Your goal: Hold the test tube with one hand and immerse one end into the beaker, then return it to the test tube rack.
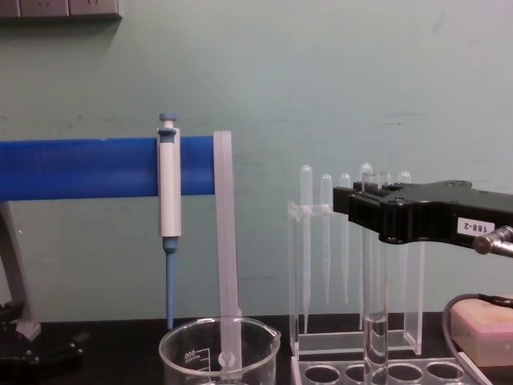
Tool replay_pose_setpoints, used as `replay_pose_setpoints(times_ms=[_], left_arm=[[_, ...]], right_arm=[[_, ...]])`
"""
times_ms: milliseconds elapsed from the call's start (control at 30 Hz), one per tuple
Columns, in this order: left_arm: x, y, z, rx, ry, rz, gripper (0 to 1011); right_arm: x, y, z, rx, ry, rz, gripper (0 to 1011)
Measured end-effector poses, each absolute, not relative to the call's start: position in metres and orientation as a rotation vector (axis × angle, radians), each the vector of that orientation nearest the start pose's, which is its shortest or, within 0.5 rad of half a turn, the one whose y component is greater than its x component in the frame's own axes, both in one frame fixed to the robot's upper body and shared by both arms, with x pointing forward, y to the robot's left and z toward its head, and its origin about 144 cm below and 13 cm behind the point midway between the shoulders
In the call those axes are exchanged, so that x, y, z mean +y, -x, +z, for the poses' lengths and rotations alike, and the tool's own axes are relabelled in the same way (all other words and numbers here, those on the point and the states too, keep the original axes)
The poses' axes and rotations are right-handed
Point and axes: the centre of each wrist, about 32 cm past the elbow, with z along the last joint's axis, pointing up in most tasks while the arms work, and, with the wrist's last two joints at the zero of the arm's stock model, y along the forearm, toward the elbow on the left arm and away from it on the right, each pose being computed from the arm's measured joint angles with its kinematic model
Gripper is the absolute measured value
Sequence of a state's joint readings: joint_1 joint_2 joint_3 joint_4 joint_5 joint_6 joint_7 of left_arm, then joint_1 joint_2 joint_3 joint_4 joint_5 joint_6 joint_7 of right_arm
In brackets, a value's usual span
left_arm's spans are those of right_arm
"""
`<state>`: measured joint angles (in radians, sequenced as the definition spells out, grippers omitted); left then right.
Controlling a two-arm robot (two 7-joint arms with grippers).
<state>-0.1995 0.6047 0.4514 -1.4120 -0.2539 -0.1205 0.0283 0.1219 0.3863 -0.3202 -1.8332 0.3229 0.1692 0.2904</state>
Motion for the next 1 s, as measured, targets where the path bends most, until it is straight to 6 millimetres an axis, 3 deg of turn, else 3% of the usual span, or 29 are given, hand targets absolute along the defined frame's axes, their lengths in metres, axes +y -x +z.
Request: replay_pose_setpoints(times_ms=[1000], left_arm=[[0.31,-0.489,1.14,-0.285,-0.304,1.248,1000]], right_arm=[[-0.213,-0.467,1.222,-0.068,0.039,-0.917,224]])
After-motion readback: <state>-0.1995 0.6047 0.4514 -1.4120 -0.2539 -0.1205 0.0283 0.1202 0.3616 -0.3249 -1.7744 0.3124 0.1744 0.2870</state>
